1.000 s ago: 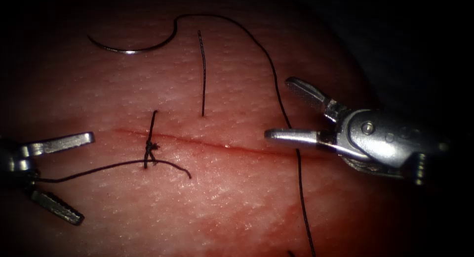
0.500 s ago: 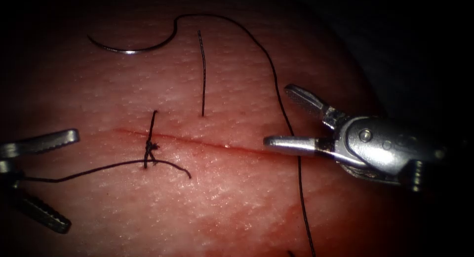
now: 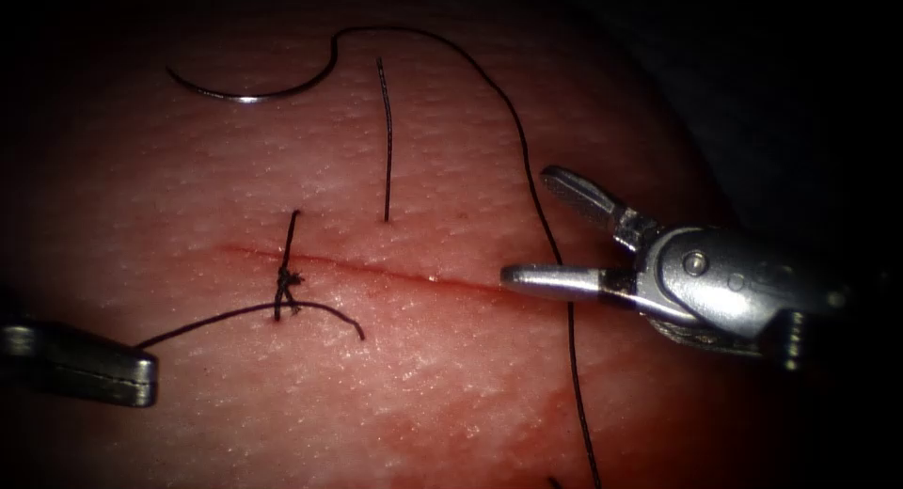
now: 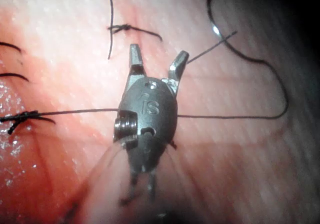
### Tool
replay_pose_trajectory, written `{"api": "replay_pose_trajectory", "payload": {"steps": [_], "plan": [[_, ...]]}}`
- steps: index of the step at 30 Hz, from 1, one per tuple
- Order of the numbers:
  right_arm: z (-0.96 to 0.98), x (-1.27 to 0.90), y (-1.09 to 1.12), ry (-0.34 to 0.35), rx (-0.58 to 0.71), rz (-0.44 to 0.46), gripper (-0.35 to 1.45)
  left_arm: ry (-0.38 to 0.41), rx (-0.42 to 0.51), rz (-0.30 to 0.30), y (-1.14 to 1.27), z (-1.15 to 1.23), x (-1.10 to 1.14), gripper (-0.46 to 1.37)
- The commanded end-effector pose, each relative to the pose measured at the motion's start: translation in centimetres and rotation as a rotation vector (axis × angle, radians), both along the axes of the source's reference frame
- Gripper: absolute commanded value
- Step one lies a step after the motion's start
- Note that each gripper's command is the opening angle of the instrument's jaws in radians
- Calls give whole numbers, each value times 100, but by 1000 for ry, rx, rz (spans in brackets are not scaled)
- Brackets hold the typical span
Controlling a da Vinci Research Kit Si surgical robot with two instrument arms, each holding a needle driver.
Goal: Wound Closure
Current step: Grab a length of suture with the left tool
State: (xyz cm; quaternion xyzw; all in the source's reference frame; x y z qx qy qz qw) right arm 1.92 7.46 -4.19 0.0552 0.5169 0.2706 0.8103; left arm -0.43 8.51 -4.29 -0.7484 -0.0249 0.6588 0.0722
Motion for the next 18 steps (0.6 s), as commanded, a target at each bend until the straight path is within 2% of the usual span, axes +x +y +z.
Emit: {"api": "replay_pose_trajectory", "payload": {"steps": [1, 11, 18], "plan": [[-1, 0, 0, 2, 1, -4, 117, 4, 1, -3, 2, 2, -3, -35], [-10, 0, -4, -13, 21, -25, 117, 15, -20, -11, 19, 17, -38, -35], [-23, 0, -6, -21, 40, -45, 116, 24, -22, -6, 25, 27, -51, -35]]}}
